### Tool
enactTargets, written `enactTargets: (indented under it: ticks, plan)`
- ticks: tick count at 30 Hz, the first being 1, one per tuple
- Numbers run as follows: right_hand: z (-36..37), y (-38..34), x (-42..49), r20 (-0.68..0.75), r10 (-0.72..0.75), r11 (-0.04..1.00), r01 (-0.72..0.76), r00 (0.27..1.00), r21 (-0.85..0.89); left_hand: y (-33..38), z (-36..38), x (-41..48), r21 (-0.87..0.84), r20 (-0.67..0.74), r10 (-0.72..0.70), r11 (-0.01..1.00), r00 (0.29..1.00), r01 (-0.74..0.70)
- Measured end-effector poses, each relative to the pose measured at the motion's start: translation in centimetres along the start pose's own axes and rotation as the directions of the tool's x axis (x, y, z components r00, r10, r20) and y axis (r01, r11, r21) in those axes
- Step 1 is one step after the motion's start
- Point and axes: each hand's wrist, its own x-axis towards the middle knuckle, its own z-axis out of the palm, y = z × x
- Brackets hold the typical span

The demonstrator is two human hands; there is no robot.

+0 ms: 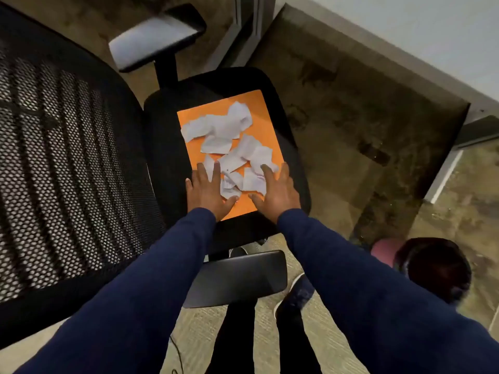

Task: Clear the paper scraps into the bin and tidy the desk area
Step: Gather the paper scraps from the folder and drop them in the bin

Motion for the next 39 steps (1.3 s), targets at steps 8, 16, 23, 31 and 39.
enactTargets:
  ticks: [8, 16, 23, 31, 39]
  plan:
    - [4.2, -1.5, 4.1, -0.004, -0.016, 0.996, 0.015, 1.0, -0.086, -1.1, 2.7, 2.5, 0.086, -0.068, 0.073, 0.994, 0.995, -0.067]
    - [5.3, -1.7, 5.2, -0.052, -0.075, 0.993, 0.07, 0.996, -0.097, -0.9, 3.6, 2.6, -0.006, -0.091, 0.082, 0.997, 0.992, -0.083]
    - [4.9, -0.6, 5.1, -0.059, -0.113, 0.992, 0.116, 0.992, 0.05, -1.3, 3.5, 2.9, -0.034, -0.1, 0.086, 0.995, 0.991, -0.089]
    - [4.1, 0.1, 4.6, -0.141, -0.087, 0.965, 0.118, 0.986, 0.233, -2.0, 2.8, 3.1, -0.262, -0.158, 0.083, 0.957, 0.984, -0.123]
    - [2.5, 0.0, 4.1, -0.123, 0.039, 0.927, 0.01, 0.992, 0.374, -1.8, 1.2, 2.9, -0.47, -0.175, -0.017, 0.88, 0.984, -0.069]
